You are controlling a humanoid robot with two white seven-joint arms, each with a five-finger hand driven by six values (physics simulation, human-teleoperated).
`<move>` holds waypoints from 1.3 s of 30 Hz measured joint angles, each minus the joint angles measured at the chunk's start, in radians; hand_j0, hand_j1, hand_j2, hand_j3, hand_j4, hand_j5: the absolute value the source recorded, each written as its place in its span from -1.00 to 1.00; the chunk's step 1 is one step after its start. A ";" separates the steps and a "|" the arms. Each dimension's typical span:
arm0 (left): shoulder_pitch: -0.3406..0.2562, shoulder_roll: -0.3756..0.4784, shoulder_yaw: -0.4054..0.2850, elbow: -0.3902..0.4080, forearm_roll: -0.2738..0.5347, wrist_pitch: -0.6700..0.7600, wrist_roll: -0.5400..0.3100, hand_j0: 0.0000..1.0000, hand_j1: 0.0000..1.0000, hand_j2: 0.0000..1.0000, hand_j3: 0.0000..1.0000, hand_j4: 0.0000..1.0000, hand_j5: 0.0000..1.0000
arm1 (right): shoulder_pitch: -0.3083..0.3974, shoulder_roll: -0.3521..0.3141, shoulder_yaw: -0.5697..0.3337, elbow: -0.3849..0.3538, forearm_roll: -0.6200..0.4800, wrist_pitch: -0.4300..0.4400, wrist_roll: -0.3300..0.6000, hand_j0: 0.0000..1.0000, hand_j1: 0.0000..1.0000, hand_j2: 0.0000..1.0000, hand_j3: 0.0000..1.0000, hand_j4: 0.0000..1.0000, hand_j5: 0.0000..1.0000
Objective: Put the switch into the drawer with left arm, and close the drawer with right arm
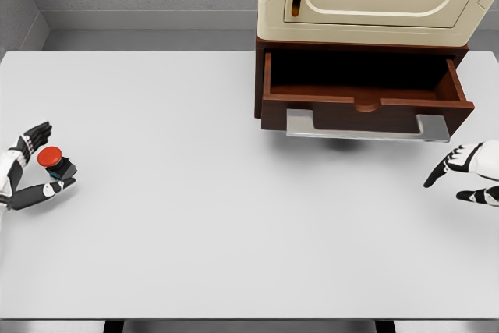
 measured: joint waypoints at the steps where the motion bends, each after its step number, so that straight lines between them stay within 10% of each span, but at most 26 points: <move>1: 0.000 -0.002 0.000 0.003 -0.001 0.000 0.000 0.58 0.58 0.58 0.58 0.58 0.58 | 0.000 0.000 0.000 0.000 0.000 0.000 0.000 0.29 0.29 0.29 0.29 0.29 0.29; 39: -0.006 -0.041 0.000 -0.079 -0.006 0.001 -0.004 -0.18 -0.18 -0.18 -0.18 -0.18 -0.18 | 0.112 -0.020 -0.053 0.000 0.005 0.000 0.000 0.33 0.33 0.33 0.33 0.33 0.33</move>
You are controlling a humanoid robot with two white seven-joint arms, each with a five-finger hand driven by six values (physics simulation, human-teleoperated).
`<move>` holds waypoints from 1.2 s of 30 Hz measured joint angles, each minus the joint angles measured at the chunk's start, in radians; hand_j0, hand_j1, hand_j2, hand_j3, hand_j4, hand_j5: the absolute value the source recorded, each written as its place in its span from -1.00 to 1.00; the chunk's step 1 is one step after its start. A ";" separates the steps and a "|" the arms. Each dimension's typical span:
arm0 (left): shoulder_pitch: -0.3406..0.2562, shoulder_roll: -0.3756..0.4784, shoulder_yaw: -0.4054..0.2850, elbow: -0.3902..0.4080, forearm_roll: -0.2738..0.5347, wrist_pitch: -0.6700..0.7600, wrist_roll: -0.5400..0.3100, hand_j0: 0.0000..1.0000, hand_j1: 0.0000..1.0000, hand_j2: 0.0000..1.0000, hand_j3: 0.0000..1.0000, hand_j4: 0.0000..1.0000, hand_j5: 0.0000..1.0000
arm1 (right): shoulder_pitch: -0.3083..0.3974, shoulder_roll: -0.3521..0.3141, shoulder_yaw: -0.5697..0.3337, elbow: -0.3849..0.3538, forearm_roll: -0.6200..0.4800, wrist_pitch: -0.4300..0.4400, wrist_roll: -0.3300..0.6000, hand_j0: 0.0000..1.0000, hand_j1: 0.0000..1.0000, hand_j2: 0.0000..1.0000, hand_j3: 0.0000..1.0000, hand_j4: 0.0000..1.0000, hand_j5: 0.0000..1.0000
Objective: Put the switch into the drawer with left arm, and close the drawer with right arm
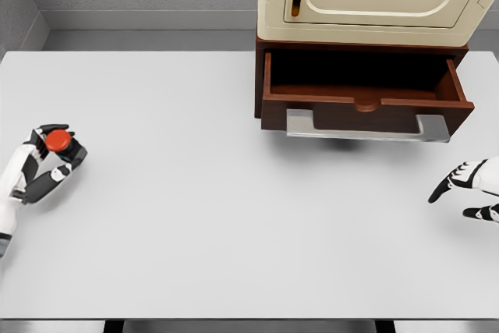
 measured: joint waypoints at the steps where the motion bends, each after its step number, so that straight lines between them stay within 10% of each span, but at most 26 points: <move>1: -0.011 0.001 0.000 -0.013 0.000 0.000 0.000 -0.18 -0.18 -0.18 -0.18 -0.18 -0.18 | 0.000 -0.002 0.000 0.000 0.000 0.000 0.000 0.33 0.33 0.33 0.33 0.33 0.33; 36: -0.230 -0.185 -0.078 -0.194 -0.036 -0.001 -0.042 -0.20 -0.20 -0.20 -0.20 -0.20 -0.20 | 0.000 -0.036 0.001 0.000 0.001 0.000 0.000 0.33 0.33 0.33 0.33 0.33 0.33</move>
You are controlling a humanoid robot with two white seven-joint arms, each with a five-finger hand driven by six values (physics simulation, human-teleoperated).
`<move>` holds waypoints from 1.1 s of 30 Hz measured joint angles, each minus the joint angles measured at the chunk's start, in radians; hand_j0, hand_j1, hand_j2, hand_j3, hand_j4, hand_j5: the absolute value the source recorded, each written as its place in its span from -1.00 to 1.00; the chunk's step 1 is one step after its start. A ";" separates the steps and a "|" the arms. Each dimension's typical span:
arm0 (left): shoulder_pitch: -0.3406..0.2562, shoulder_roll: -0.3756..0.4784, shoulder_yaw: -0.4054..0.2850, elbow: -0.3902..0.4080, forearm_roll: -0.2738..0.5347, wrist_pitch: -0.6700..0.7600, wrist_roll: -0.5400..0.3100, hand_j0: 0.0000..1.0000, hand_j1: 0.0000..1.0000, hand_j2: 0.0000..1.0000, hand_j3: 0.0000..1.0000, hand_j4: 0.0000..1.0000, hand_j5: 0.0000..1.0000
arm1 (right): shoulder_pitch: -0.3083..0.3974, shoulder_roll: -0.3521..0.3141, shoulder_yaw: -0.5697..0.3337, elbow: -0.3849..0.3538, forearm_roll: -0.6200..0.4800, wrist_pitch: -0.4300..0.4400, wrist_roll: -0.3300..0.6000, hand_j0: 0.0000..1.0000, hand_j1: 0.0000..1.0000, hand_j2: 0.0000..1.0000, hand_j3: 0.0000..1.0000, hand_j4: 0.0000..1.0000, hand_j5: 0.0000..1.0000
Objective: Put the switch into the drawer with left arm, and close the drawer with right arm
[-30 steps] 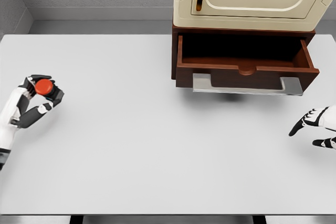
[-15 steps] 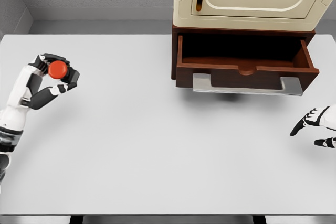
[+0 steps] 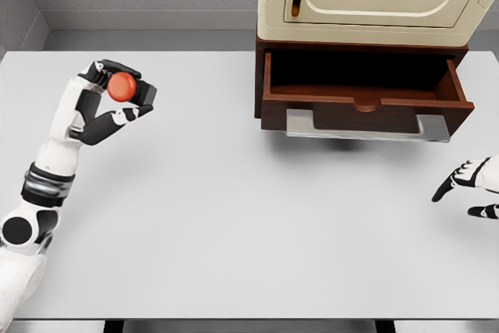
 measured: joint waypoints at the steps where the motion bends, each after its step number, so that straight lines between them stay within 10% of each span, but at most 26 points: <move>1: -0.009 -0.008 0.000 -0.001 -0.006 0.000 0.000 -0.20 -0.20 -0.20 -0.20 -0.20 -0.20 | 0.000 0.000 0.000 0.000 0.000 0.000 0.000 0.33 0.33 0.33 0.33 0.33 0.33; 33: -0.176 -0.291 -0.008 -0.025 -0.465 0.000 0.000 -0.21 -0.21 -0.21 -0.21 -0.21 -0.21 | 0.008 -0.027 0.000 -0.001 0.000 0.000 0.000 0.33 0.33 0.33 0.33 0.33 0.33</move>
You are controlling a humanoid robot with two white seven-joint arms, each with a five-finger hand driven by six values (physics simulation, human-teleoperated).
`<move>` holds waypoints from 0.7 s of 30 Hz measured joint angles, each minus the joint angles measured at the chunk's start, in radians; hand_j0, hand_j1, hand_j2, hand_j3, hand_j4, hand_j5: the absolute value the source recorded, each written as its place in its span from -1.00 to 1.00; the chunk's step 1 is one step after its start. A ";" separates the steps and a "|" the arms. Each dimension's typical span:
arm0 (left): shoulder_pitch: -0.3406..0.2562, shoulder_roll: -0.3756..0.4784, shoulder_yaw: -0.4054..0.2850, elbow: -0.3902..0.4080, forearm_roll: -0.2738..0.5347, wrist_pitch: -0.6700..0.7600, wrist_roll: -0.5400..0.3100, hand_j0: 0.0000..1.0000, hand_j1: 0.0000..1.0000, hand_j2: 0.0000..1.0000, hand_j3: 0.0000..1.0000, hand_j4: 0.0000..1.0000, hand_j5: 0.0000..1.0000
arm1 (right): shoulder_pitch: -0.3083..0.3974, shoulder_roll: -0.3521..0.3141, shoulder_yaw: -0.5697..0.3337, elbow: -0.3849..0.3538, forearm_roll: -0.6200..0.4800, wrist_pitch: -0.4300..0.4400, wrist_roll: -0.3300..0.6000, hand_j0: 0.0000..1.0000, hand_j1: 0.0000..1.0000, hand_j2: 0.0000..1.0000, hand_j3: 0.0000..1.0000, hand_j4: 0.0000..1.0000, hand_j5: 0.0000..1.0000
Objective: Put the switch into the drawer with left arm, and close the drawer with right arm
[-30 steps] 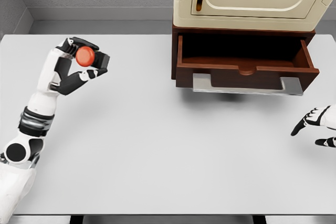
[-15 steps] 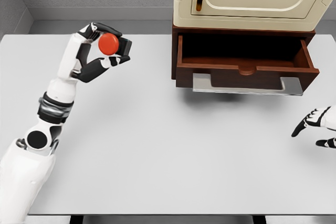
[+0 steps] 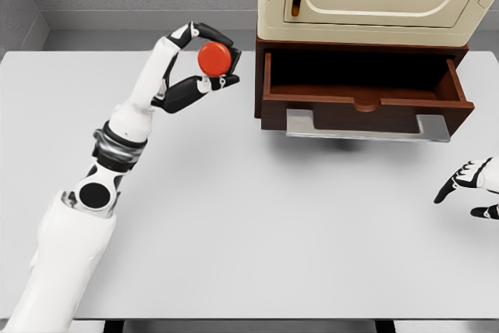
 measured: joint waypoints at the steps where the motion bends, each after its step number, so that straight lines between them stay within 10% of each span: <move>1: -0.005 -0.007 0.000 0.000 -0.019 0.000 0.000 -0.21 -0.21 -0.21 -0.21 -0.21 -0.21 | 0.000 0.000 0.000 0.000 0.000 0.000 0.000 0.33 0.33 0.33 0.33 0.33 0.33; 21: -0.166 -0.097 -0.087 0.022 -0.317 0.073 0.002 -0.21 -0.21 -0.21 -0.21 -0.21 -0.21 | 0.002 -0.004 0.000 0.000 0.000 0.000 0.000 0.33 0.33 0.33 0.33 0.33 0.33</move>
